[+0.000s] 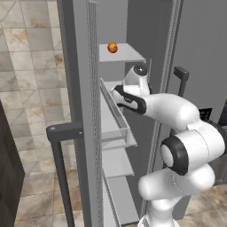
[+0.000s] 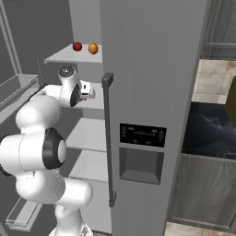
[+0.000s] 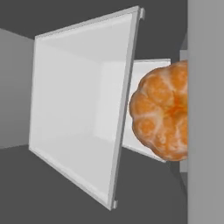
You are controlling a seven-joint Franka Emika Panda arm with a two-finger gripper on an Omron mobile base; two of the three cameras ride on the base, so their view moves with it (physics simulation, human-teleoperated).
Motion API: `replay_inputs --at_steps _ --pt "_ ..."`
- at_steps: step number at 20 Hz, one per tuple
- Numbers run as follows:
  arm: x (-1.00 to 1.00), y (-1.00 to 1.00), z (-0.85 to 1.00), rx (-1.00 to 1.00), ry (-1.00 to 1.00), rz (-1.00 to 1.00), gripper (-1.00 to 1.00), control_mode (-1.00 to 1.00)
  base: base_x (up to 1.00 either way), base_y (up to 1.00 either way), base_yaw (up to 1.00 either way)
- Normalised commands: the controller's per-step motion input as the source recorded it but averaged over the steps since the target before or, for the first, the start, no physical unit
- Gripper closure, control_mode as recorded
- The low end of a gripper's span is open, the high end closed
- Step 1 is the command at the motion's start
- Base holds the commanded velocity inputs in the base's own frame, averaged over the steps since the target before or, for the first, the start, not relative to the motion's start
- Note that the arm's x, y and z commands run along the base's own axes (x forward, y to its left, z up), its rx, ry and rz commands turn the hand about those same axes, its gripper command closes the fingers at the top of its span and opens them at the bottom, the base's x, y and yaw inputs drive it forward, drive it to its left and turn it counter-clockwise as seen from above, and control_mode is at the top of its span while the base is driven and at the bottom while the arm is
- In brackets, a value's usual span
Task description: Pick up the tangerine and peach from the fridge and place one fruit on each plate on the dining counter.
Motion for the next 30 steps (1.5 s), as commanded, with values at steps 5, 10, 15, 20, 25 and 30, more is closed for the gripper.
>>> replay_inputs --at_steps 5,10,15,20,25,30 --pt "-1.0 -0.09 1.0 0.0 0.0 0.0 1.0 -1.0 0.0 0.0 0.0" --pt "-1.0 -0.18 0.76 0.0 0.0 0.0 1.0 -1.0 0.0 0.0 0.0" --pt "-1.0 -0.24 0.58 0.0 0.0 0.0 1.0 -1.0 0.0 0.0 0.0" --pt "-1.0 -0.26 0.3 0.0 0.0 0.0 1.0 -1.0 0.0 0.0 0.0" --pt "-1.0 -0.26 0.0 0.0 0.0 -0.02 1.0 -1.0 0.0 0.0 0.0" --pt "-1.0 -0.26 0.0 0.0 0.0 -0.05 1.0 -1.0 0.0 0.0 0.0"
